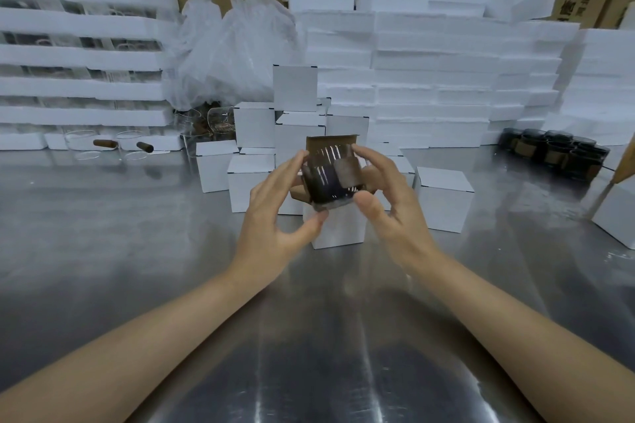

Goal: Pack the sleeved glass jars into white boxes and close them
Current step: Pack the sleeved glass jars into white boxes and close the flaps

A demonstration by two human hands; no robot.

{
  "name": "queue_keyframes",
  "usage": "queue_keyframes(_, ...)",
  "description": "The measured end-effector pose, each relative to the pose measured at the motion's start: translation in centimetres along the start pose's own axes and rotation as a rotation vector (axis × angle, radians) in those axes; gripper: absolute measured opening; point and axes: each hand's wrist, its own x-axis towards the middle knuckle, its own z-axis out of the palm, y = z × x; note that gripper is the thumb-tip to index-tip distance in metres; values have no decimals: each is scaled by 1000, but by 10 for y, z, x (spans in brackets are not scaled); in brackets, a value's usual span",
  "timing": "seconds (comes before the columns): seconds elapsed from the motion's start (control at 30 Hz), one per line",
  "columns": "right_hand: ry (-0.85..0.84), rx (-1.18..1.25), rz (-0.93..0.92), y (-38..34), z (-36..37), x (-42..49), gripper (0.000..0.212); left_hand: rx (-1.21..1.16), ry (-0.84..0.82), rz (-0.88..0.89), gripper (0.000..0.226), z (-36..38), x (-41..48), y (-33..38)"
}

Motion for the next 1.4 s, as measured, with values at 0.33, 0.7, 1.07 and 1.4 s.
queue_keyframes(0.33, 4, -70, -61, 5, 1, 0, 78, 67, 4, 83, 82, 2, -3, -6)
queue_keyframes(0.7, 147, 1, -206, 8, 9, 1, 67, 19, -83, 101, 80, -2, -2, -4)
queue_keyframes(1.07, -6, -51, -294, -2, 2, 4, 71, -325, -28, -65, 72, 3, -3, -4)
queue_keyframes(1.4, -82, 66, -181, -8, 1, 1, 65, -382, -12, -147, 65, 3, -7, -12)
